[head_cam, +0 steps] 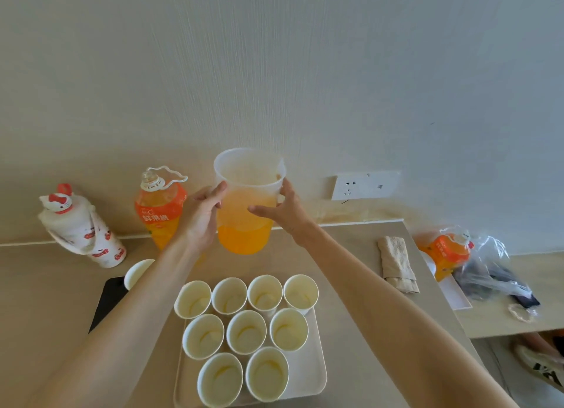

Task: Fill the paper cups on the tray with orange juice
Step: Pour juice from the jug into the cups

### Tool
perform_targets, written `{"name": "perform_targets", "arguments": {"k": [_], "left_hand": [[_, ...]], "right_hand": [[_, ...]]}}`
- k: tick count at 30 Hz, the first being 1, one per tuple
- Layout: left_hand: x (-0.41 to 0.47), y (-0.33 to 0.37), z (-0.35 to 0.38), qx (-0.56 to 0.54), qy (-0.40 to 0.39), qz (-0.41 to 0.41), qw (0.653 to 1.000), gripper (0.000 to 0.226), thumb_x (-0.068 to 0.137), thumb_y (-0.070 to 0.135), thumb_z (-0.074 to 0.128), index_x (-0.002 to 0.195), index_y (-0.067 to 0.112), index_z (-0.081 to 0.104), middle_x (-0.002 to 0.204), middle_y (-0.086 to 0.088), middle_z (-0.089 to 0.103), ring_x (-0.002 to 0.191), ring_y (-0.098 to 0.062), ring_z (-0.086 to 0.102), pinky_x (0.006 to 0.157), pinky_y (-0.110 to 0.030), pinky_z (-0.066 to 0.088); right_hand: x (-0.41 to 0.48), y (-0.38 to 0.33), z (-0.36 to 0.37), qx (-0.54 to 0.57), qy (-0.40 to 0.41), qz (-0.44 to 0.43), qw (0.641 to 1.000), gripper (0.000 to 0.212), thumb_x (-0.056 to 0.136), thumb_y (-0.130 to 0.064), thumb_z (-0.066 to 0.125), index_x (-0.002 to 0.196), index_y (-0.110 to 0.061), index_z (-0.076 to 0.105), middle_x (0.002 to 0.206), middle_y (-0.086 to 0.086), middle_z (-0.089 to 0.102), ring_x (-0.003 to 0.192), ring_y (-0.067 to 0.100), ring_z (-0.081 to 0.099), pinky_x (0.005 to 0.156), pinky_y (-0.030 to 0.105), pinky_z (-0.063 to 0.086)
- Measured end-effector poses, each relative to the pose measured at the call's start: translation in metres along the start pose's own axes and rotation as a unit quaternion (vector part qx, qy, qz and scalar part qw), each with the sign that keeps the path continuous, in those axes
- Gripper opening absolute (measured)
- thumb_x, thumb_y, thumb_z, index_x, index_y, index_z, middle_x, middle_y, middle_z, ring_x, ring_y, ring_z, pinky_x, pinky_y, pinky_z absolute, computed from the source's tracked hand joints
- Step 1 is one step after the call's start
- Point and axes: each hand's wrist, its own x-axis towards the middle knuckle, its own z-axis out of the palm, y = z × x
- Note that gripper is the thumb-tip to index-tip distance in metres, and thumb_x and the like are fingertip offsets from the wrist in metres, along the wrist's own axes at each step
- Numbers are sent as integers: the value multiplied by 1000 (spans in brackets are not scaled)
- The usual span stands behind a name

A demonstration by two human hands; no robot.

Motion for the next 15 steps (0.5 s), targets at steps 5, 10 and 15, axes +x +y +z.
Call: {"name": "perform_targets", "arguments": {"k": [5, 10, 15], "left_hand": [[-27, 26, -3, 12, -1, 26, 1000, 38, 90, 7, 58, 61, 11, 35, 51, 6, 37, 55, -7, 41, 66, -22, 38], [-47, 50, -18, 48, -41, 35, 997, 36, 75, 16, 70, 59, 11, 38, 56, 3, 32, 60, -11, 35, 72, -28, 33], [-67, 63, -31, 108, -86, 37, 990, 44, 70, 21, 73, 46, 17, 35, 51, 6, 28, 57, -10, 31, 66, -26, 30]], "right_hand": [[-31, -22, 13, -38, 22, -27, 999, 101, 59, -43, 90, 141, -21, 37, 130, 3, 53, 123, 25, 52, 100, 48, 49], [-66, -29, 25, -41, 70, -54, 995, 94, 68, -32, 88, 143, -11, 35, 133, 4, 51, 119, 15, 50, 97, 29, 46], [-103, -19, 59, 19, 123, -53, 991, 100, 64, -35, 90, 141, -13, 30, 132, 5, 53, 120, 18, 55, 99, 40, 51]]}}
